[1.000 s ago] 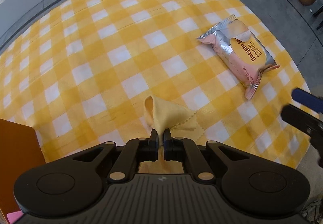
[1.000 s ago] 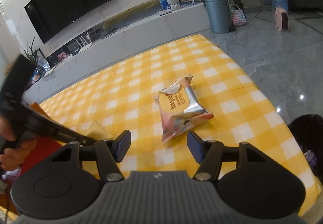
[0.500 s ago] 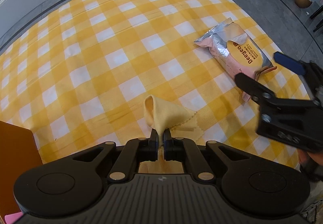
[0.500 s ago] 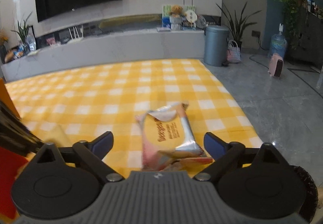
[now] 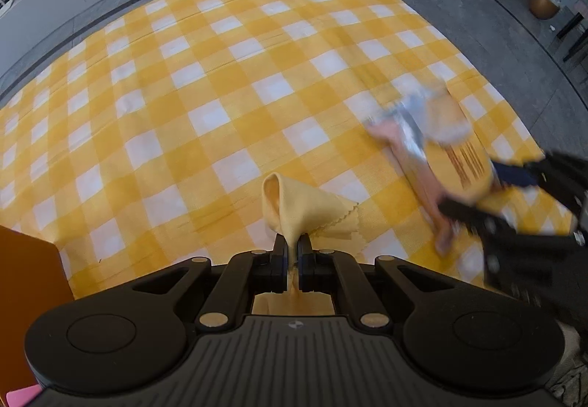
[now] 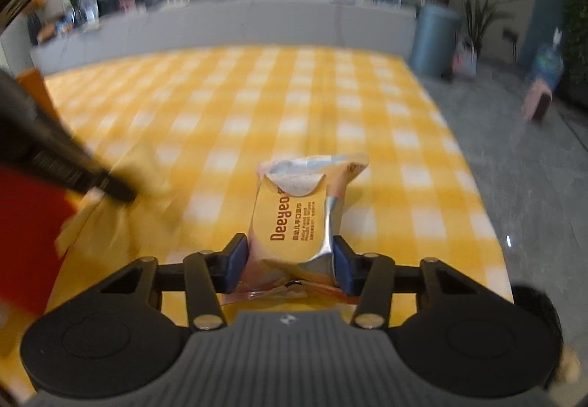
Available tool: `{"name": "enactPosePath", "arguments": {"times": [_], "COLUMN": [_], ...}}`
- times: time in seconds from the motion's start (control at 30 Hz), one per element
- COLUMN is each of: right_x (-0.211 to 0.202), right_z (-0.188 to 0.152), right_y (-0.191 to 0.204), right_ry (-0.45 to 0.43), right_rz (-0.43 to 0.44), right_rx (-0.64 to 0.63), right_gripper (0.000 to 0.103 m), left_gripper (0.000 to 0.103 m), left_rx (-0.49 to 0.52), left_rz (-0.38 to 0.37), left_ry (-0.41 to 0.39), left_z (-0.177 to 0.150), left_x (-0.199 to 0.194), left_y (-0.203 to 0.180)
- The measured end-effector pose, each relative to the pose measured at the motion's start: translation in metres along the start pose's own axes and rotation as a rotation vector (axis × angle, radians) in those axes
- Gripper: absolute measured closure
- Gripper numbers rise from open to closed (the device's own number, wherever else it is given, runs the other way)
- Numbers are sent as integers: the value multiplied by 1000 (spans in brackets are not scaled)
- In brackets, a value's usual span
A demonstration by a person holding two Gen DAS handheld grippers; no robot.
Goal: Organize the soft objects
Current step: 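Grasp the silver Deeyeo snack packet with the right gripper while the left holds the cloth, then carry the packet with the right gripper while the left carries the cloth toward the bin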
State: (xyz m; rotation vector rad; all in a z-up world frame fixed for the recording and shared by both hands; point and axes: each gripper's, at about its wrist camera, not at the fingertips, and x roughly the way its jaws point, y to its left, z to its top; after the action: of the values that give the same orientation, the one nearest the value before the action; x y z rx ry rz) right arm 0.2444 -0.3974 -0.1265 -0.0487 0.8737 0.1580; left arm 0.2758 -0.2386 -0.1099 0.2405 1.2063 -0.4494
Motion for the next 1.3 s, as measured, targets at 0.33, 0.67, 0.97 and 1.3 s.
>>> {"name": "enactPosePath", "arguments": {"times": [0.33, 0.67, 0.97, 1.3], "right_x": [4, -3, -52, -117], "right_z": [-8, -3, 13, 35], "right_y": [20, 14, 31, 73], "right_ry": [10, -39, -149, -309], "right_rz": [-56, -33, 37, 154], "right_rx": [1, 23, 32, -1], "right_gripper": [28, 56, 56, 56], "left_gripper": [98, 98, 98, 98], "left_rx": [27, 80, 40, -165], "left_rz": [-6, -39, 89, 262], "left_ry": [-14, -255, -507, -562], "left_z": [-3, -20, -79, -171], "left_x": [-2, -48, -169, -234], "left_y": [-3, -18, -15, 78]}}
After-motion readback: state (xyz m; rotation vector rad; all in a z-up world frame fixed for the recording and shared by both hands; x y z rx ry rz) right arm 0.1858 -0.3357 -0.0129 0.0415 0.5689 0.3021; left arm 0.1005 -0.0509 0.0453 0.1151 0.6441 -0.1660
